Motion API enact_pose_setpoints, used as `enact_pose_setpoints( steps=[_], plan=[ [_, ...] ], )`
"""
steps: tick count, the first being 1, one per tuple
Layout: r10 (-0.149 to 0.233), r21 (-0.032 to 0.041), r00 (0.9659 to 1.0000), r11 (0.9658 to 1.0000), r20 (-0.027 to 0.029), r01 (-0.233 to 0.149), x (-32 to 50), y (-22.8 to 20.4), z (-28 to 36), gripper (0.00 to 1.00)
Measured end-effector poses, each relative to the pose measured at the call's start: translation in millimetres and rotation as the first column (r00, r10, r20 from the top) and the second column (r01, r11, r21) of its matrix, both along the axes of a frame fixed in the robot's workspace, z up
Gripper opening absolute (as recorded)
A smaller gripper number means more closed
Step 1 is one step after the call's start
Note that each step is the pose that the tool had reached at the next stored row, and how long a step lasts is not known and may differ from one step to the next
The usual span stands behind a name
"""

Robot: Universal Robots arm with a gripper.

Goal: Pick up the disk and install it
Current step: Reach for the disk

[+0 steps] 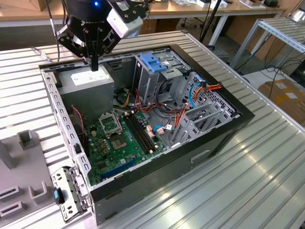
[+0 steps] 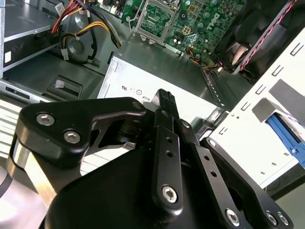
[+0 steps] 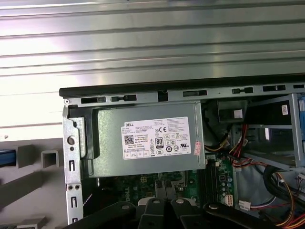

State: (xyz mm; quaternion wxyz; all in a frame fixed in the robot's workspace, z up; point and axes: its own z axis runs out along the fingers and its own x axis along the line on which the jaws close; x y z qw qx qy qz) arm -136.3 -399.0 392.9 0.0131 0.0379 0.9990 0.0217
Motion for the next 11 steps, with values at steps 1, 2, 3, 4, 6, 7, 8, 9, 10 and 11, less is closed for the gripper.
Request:
enact_pose_setpoints(
  steps=[1, 2, 3, 4, 6, 7, 8, 9, 10, 11],
  plan=[
    [0.0, 0.0, 1.0, 1.0, 0.0, 0.0, -0.3, 0.0, 0.0, 0.11],
    [0.0, 0.0, 1.0, 1.0, 0.0, 0.0, -0.5, 0.0, 0.0, 0.11],
    [0.0, 0.0, 1.0, 1.0, 0.0, 0.0, -0.8, 0.0, 0.0, 0.11],
    [0.0, 0.0, 1.0, 1.0, 0.0, 0.0, -1.1, 0.0, 0.0, 0.11],
    [0.0, 0.0001, 1.0, 1.0, 0.0, 0.0, -1.6, 0.0, -0.1, 0.11],
    [0.0, 0.0, 1.0, 1.0, 0.0, 0.0, -1.9, 0.0, -0.1, 0.11],
    [0.0, 0.0, 1.0, 1.0, 0.0, 0.0, -2.3, 0.0, -0.1, 0.11],
    [0.0, 0.0, 1.0, 1.0, 0.0, 0.0, -2.5, 0.0, -0.1, 0.11],
    [0.0, 0.0, 1.0, 1.0, 0.0, 0.0, -2.7, 0.0, -0.1, 0.11],
    [0.0, 0.0, 1.0, 1.0, 0.0, 0.0, -3.2, 0.0, -0.1, 0.11]
  ],
)
